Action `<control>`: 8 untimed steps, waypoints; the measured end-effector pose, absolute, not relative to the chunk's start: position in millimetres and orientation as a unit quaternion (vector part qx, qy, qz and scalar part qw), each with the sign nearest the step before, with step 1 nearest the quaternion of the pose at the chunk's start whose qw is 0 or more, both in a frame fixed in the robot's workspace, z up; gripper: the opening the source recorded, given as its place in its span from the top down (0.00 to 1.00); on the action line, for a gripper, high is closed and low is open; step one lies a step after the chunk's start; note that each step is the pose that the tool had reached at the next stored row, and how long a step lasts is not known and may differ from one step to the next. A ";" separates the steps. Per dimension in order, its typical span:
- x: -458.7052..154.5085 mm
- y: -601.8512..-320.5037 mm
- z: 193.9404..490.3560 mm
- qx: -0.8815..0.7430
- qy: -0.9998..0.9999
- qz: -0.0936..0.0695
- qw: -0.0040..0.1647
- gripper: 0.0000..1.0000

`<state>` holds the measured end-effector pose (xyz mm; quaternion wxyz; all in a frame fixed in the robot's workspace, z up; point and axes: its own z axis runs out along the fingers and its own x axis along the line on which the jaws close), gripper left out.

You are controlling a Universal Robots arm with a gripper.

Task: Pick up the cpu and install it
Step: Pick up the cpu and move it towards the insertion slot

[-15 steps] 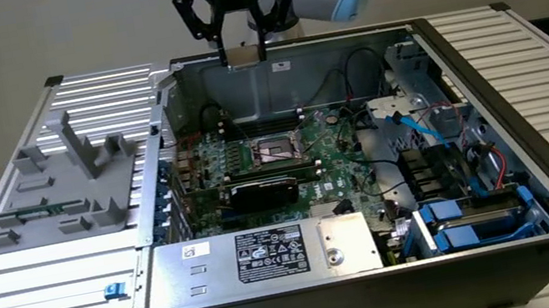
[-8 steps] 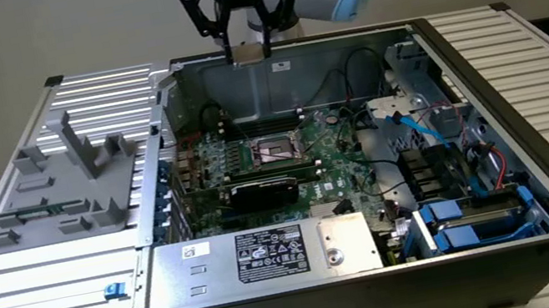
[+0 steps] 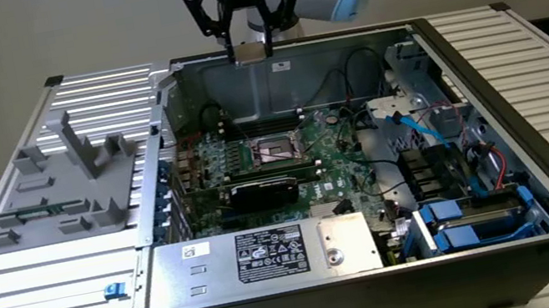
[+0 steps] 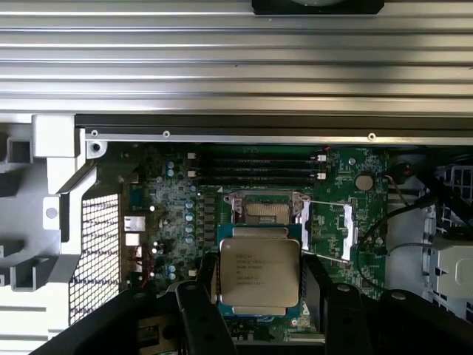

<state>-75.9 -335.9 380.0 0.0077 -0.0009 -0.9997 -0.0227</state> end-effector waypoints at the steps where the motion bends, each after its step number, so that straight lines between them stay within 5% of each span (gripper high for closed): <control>1: -75.9 -335.9 380.0 -0.001 -1.000 -0.023 0.008 0.45; 8: -75.9 -335.9 379.9 -0.001 -1.000 -0.023 0.008 0.45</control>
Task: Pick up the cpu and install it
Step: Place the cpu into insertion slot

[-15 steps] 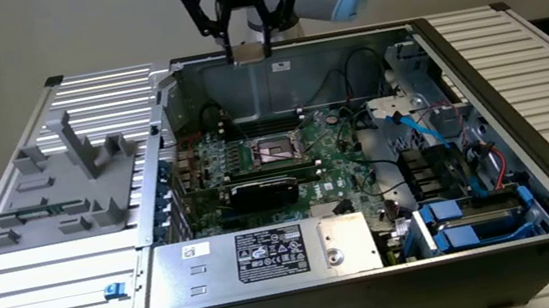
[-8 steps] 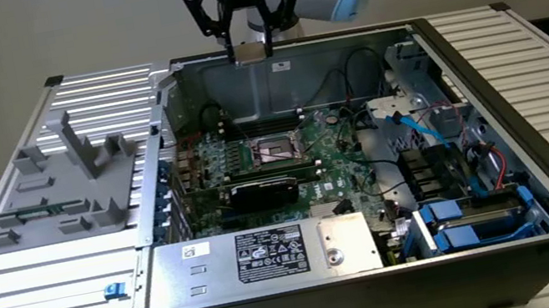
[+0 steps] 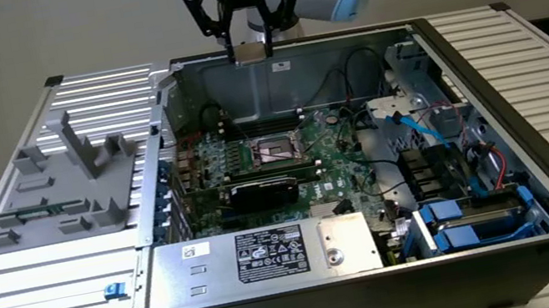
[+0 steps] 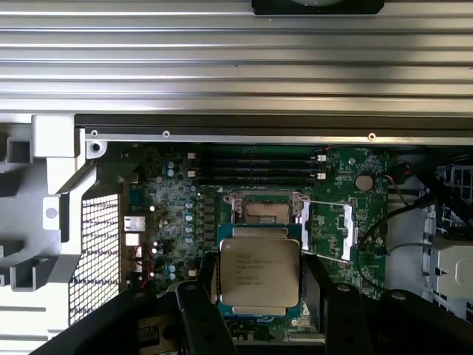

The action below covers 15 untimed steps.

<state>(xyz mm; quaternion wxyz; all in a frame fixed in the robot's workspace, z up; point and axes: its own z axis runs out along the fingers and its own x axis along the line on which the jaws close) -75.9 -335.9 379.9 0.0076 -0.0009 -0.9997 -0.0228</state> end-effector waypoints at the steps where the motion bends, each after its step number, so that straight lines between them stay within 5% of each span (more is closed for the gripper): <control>1: -75.9 -335.9 379.9 -0.001 -1.000 -0.023 0.008 0.45; 15: -75.9 -335.9 379.9 -0.008 -1.000 -0.022 0.007 0.45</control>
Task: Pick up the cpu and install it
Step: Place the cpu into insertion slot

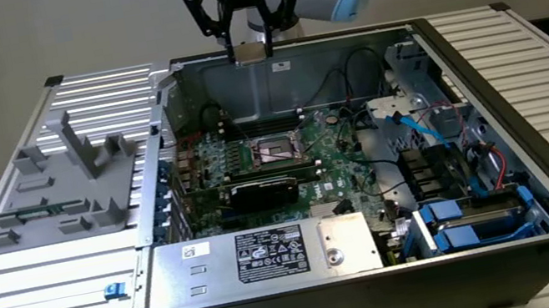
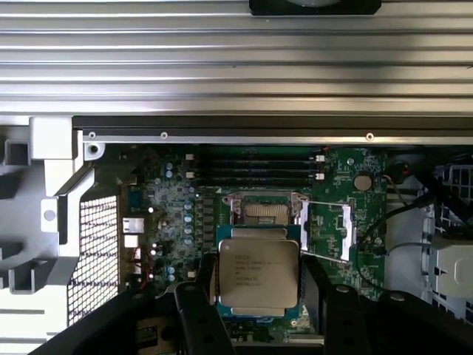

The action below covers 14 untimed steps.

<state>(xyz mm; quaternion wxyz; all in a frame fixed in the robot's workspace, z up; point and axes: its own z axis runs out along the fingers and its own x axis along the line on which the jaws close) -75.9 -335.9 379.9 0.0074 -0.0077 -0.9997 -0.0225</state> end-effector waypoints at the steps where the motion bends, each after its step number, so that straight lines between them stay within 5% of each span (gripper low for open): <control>1: -76.0 -335.9 379.9 -0.010 -1.000 -0.022 0.007 0.45; 14: -75.9 -335.9 379.7 -0.070 -0.997 -0.022 0.006 0.45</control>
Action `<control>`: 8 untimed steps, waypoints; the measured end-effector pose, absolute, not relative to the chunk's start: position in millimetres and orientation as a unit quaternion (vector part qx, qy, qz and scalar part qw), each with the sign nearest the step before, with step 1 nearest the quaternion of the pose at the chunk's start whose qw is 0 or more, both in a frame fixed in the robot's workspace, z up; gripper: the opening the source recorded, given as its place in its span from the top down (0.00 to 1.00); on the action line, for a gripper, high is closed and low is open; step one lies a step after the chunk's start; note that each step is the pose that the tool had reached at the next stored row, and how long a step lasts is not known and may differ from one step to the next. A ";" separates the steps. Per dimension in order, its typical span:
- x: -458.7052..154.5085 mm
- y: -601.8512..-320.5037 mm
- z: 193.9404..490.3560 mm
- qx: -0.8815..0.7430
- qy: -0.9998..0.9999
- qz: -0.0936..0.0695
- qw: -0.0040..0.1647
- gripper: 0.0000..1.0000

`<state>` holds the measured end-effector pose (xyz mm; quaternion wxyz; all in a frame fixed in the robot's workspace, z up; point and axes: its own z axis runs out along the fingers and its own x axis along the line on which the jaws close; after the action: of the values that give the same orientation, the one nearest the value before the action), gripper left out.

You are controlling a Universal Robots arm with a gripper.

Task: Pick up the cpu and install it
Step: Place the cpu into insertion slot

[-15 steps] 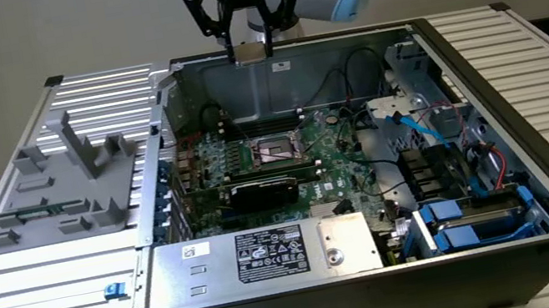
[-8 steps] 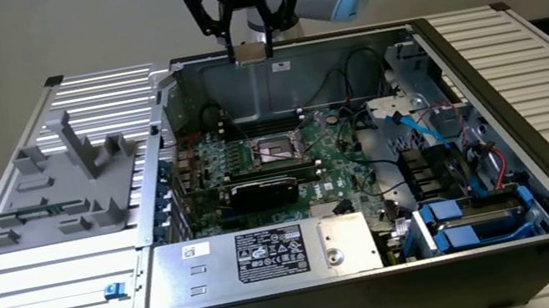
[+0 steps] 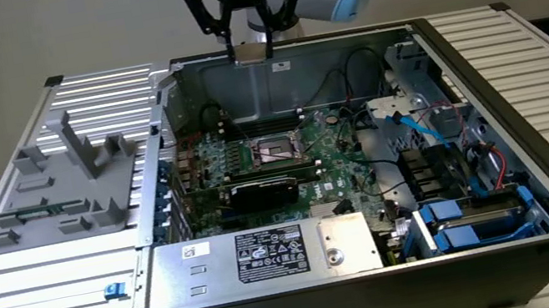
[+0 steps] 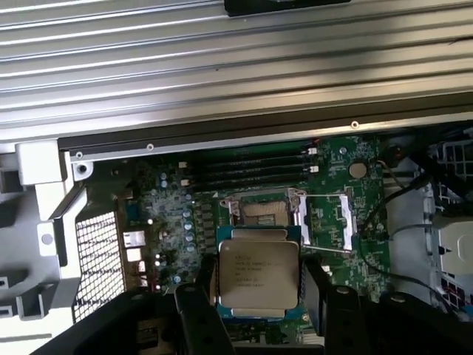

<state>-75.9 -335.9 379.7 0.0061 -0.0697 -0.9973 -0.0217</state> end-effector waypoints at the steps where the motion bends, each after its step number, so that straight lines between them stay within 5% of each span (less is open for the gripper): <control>1: -75.9 -335.9 379.7 -0.076 -0.997 -0.022 0.006 0.45; 8: -75.9 -335.9 379.3 -0.129 -0.991 -0.022 0.005 0.45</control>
<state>-75.9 -335.9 379.3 0.0047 -0.1288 -0.9914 -0.0221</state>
